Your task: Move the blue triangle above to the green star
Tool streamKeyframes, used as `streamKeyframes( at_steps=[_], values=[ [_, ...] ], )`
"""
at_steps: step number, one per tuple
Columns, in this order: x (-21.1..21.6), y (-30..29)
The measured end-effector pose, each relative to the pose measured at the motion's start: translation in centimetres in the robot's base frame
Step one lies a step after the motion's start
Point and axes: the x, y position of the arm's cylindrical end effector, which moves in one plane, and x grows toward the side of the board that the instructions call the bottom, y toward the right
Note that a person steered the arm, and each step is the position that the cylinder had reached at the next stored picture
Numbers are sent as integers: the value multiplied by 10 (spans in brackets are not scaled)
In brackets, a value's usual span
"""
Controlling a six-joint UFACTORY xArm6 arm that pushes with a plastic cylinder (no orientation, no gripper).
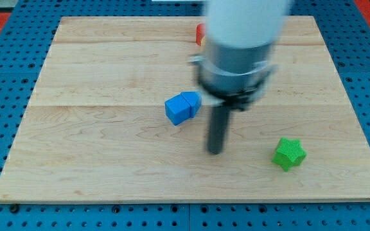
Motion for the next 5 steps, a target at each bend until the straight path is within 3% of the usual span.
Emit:
streamKeyframes(
  at_steps=[1,2,3,4,5],
  values=[
    [-52,-85],
    [-113,-26],
    [-109,58],
    [-96,83],
    [-128,115]
  ],
)
